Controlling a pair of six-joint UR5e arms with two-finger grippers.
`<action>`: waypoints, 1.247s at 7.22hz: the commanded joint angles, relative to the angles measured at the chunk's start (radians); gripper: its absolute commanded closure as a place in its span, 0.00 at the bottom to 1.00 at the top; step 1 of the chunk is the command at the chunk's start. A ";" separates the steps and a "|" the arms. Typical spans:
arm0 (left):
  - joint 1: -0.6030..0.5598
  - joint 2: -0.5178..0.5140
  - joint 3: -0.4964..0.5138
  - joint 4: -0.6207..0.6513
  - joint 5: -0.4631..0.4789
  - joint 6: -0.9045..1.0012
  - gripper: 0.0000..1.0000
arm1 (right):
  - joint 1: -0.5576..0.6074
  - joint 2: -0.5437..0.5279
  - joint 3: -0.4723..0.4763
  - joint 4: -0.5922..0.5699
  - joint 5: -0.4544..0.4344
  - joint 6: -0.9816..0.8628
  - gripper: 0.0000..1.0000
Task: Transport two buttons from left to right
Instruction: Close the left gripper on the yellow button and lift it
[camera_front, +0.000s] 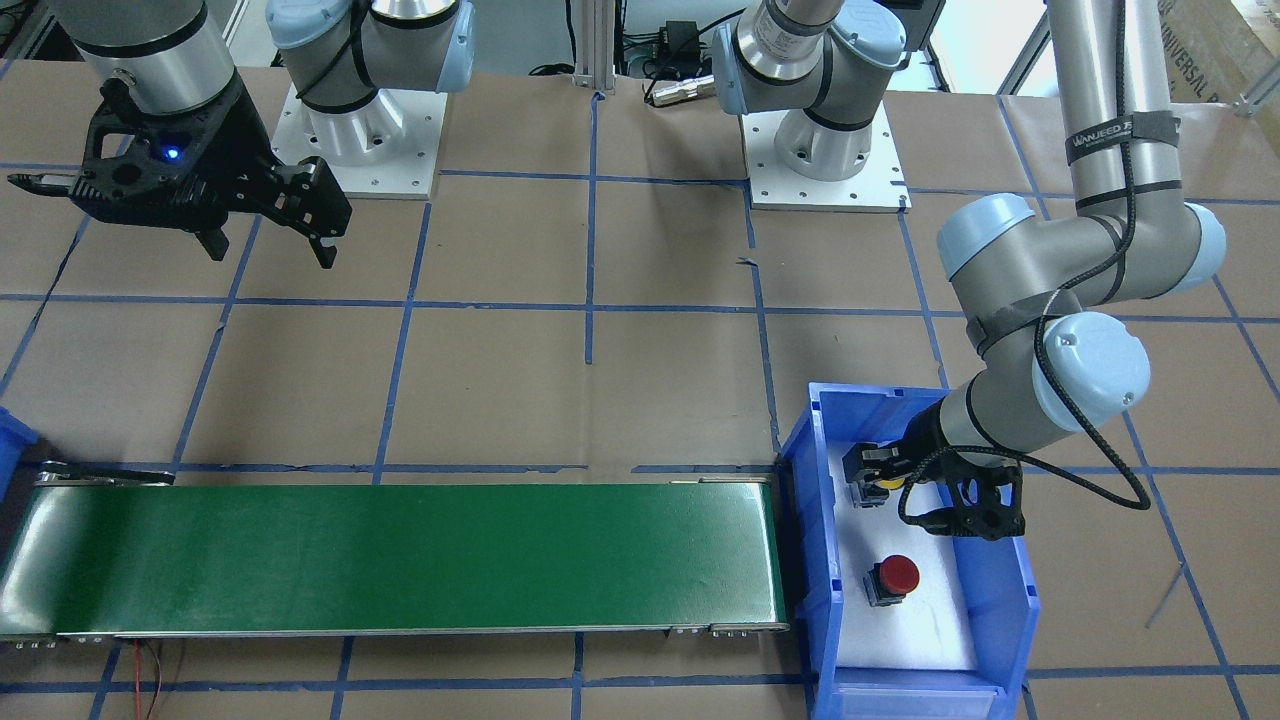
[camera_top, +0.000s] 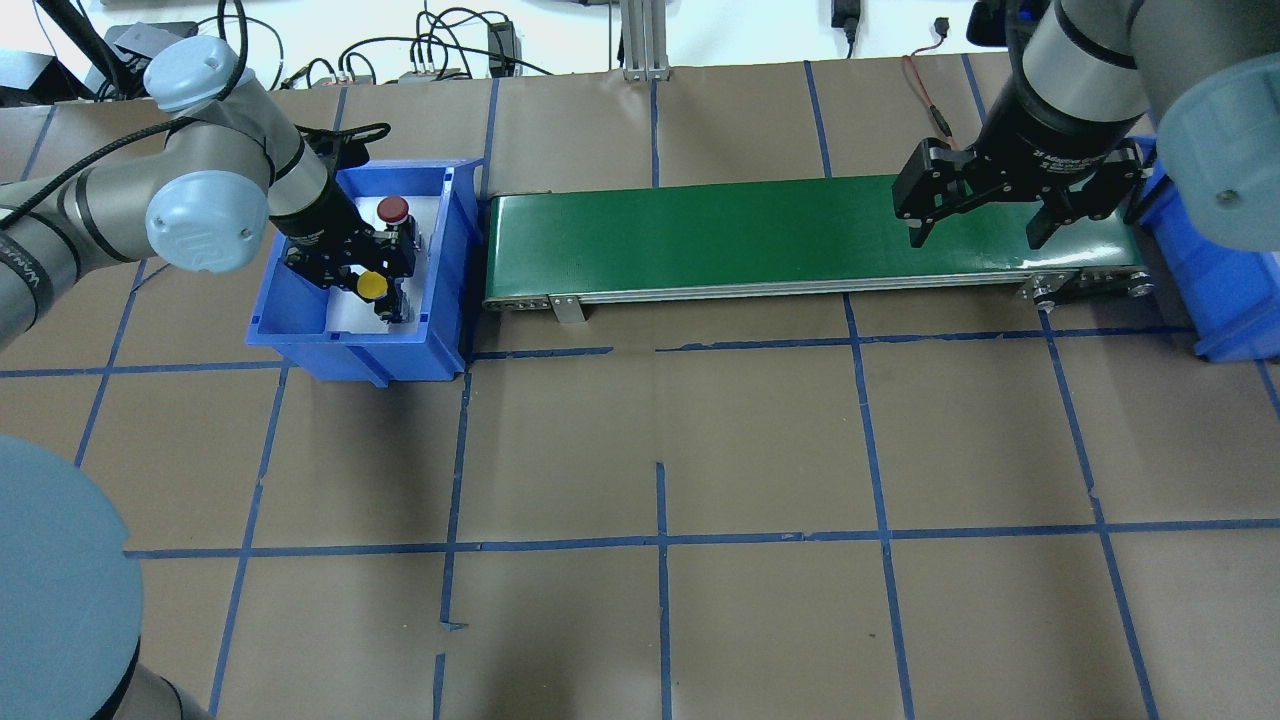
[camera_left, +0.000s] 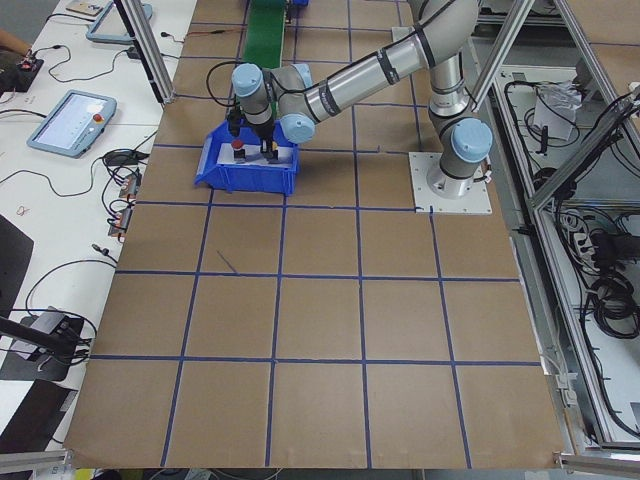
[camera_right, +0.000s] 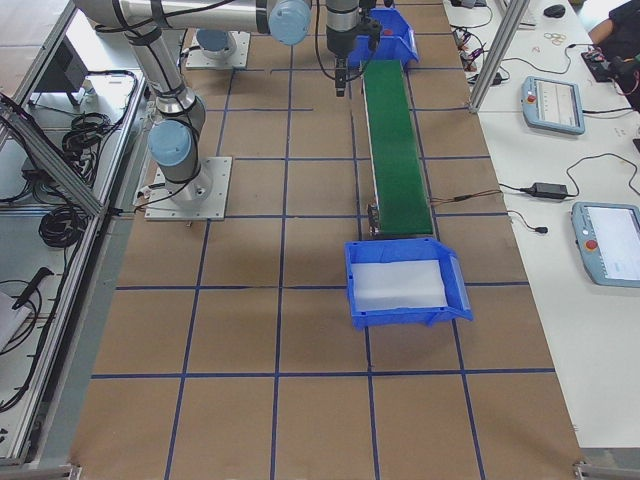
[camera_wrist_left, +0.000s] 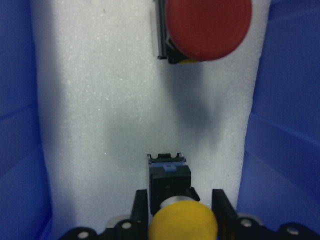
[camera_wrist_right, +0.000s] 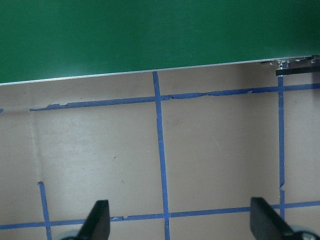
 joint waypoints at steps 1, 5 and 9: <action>0.001 0.016 0.018 -0.006 0.055 -0.007 0.75 | -0.001 -0.001 0.001 0.000 0.000 0.000 0.00; -0.040 0.064 0.211 -0.163 0.047 -0.081 0.75 | 0.002 -0.001 0.001 0.002 0.000 -0.002 0.00; -0.251 -0.047 0.342 -0.143 -0.019 -0.364 0.75 | -0.001 -0.001 0.002 0.002 0.000 -0.002 0.00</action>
